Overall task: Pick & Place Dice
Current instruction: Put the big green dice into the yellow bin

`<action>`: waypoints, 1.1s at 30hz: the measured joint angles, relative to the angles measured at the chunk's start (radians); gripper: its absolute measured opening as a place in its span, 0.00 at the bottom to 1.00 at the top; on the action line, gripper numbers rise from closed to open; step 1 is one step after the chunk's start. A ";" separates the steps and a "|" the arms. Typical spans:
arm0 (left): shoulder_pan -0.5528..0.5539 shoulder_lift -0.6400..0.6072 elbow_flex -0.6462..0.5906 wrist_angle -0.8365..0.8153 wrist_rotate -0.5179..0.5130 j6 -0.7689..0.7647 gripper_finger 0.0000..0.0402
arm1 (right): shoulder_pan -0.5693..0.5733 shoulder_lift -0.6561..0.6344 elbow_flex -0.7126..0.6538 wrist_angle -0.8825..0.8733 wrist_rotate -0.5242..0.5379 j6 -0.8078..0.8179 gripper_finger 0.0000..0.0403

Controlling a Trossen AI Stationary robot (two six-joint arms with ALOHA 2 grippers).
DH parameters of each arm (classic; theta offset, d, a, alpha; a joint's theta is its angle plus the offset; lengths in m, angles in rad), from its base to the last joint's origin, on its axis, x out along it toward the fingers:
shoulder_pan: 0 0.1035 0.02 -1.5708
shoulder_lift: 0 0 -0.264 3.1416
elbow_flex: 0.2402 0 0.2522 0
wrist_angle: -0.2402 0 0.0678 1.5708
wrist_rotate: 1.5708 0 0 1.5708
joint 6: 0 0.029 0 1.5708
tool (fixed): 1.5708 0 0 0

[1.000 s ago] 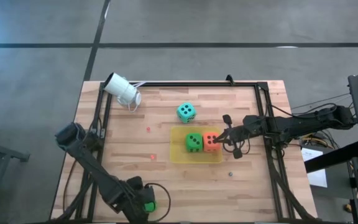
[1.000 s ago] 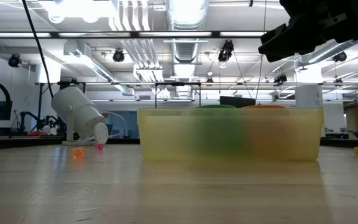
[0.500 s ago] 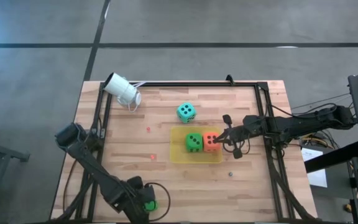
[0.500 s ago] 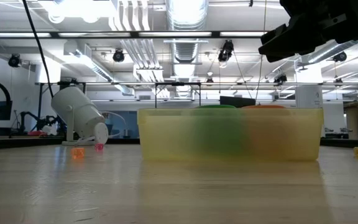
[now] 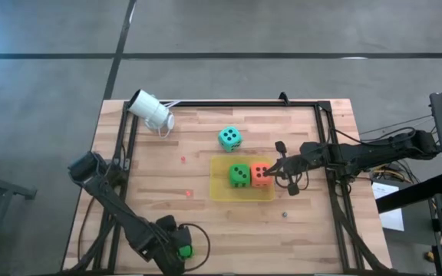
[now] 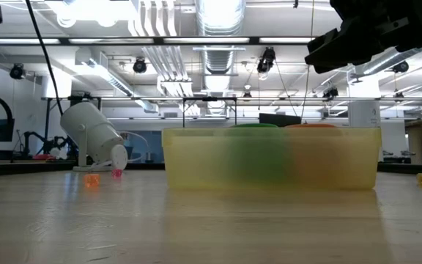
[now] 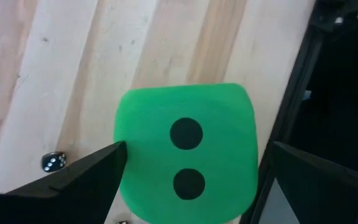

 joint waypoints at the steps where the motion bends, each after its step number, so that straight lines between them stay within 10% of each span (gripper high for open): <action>1: 0.000 0.000 0.001 -0.013 0.000 -0.001 0.99 | 0.000 0.000 0.000 0.000 0.000 0.000 0.02; 33: 0.008 0.032 0.050 -0.065 0.026 -0.063 0.99 | 0.000 0.000 0.000 -0.001 0.000 -0.002 0.02</action>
